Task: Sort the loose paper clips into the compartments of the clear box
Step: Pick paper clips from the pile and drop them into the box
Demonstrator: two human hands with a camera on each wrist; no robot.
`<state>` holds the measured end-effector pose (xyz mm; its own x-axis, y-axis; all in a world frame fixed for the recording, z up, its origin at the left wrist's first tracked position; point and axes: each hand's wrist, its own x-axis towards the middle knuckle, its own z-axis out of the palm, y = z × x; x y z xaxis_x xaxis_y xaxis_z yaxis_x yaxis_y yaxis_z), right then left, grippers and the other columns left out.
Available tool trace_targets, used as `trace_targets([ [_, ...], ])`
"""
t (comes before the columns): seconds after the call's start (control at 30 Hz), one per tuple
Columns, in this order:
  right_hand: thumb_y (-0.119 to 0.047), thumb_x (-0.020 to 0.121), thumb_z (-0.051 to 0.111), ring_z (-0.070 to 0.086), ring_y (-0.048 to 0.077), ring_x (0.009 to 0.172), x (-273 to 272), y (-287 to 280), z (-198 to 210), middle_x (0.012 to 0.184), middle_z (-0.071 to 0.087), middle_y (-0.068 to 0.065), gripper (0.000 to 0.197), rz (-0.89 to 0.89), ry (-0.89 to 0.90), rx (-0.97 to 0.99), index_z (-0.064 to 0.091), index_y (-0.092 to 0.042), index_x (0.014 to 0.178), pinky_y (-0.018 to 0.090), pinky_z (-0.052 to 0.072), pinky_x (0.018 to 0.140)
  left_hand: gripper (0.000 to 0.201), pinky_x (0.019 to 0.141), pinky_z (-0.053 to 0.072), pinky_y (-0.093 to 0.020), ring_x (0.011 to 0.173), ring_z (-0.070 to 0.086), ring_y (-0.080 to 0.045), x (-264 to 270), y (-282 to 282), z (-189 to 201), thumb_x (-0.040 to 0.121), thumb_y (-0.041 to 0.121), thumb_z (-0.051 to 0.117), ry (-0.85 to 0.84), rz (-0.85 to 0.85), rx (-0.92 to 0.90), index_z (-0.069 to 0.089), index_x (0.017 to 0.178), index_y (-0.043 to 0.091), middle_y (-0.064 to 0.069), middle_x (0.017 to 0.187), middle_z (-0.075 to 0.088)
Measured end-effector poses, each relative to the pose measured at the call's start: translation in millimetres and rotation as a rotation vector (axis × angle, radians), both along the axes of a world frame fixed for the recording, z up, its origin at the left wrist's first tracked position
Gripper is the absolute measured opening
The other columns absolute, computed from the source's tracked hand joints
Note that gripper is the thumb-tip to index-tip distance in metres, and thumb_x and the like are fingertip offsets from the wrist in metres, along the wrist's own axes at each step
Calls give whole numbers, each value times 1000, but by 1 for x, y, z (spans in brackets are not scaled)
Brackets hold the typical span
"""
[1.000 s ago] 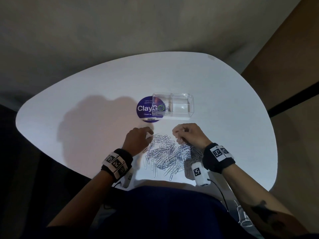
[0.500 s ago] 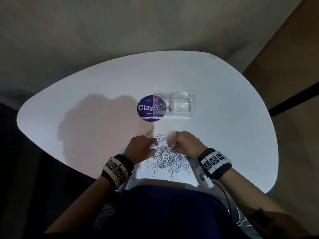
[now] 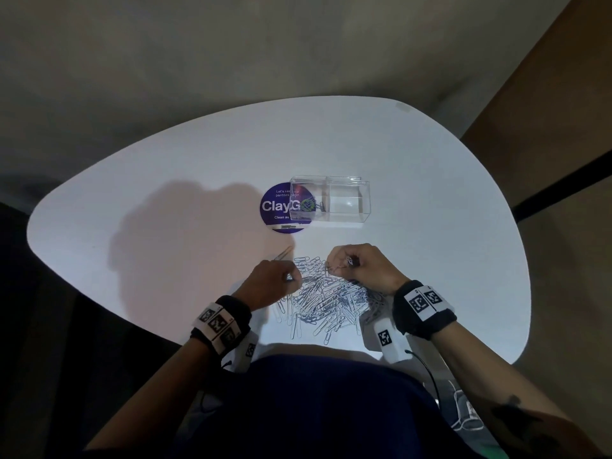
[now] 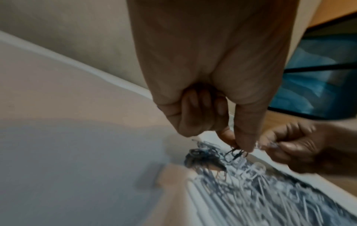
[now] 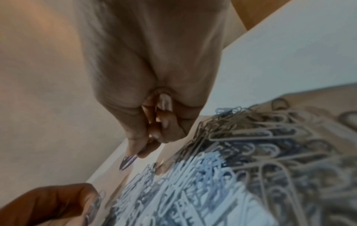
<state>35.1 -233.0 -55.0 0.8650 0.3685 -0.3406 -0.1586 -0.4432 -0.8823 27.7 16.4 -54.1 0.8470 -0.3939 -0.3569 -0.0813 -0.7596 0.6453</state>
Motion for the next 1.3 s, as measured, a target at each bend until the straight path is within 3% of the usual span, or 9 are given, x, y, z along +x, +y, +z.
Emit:
trace_targets([
  [0.1, -3, 89, 71, 62, 13, 87, 1, -1, -2, 108, 73, 12, 10, -60, 139, 75, 76, -5, 97, 28, 49, 79, 8, 57, 34, -12, 52, 47, 4, 4, 5, 4, 82, 23, 74, 72, 73, -88, 70, 81, 15, 15, 60, 56],
  [0.2, -2, 91, 63, 50, 17, 63, 1, 5, 1, 93, 64, 28, 13, -102, 305, 152, 76, -4, 94, 28, 38, 56, 10, 59, 36, -17, 52, 43, 1, 7, 9, 6, 85, 22, 71, 165, 109, -171, 69, 86, 12, 10, 64, 56],
  [0.3, -9, 81, 58, 35, 16, 52, 1, 11, 11, 75, 49, 18, 14, -188, 413, 267, 71, -7, 76, 25, 21, 44, 9, 49, 32, -18, 51, 37, -7, 7, 9, 11, 93, 14, 58, 330, 167, -334, 63, 87, 9, 4, 65, 51],
  [0.53, -22, 89, 65, 32, 12, 47, 4, 30, 28, 59, 48, 1, 27, -228, 415, 253, 67, -21, 62, 23, 20, 40, 12, 44, 15, -21, 51, 17, -12, 9, 4, 23, 95, 12, 51, 564, 276, -566, 52, 83, 13, 1, 63, 31],
  [0.73, -20, 93, 67, 41, 9, 47, 34, 44, 52, 64, 56, 3, 24, -157, 382, 57, 70, 4, 91, 17, 30, 41, 25, 42, 25, -18, 47, 26, -10, 51, -8, 52, 95, 13, 45, 327, 355, -470, 44, 71, 13, 5, 57, 37],
  [0.9, -3, 96, 55, 55, 10, 54, 70, 46, 78, 75, 63, 8, 15, -242, 347, 96, 68, 2, 101, 19, 44, 50, 16, 57, 51, -34, 57, 52, -25, 107, -32, 68, 85, 5, 47, -109, 301, -163, 57, 73, 3, -12, 68, 55],
  [0.97, -7, 99, 51, 58, 17, 63, 83, 47, 83, 79, 63, 12, 18, -303, 390, 172, 66, 3, 102, 22, 49, 53, 12, 71, 48, -32, 71, 54, -21, 125, -42, 69, 90, 15, 52, -155, 305, -14, 59, 83, 8, -8, 79, 60],
  [1.13, -18, 106, 43, 57, 19, 63, 100, 46, 85, 73, 60, 11, 29, -387, 439, 246, 60, -5, 86, 23, 51, 55, 15, 76, 48, -32, 97, 61, -31, 144, -61, 62, 85, 9, 58, -141, 68, 173, 66, 96, 4, -13, 102, 69],
  [1.3, -16, 104, 47, 50, 21, 59, 113, 50, 84, 72, 55, 13, 22, -455, 425, 236, 58, -3, 89, 28, 44, 58, 29, 88, 49, -36, 103, 62, -32, 143, -49, 61, 84, -4, 52, -199, 40, 59, 65, 110, 2, -16, 110, 69],
])
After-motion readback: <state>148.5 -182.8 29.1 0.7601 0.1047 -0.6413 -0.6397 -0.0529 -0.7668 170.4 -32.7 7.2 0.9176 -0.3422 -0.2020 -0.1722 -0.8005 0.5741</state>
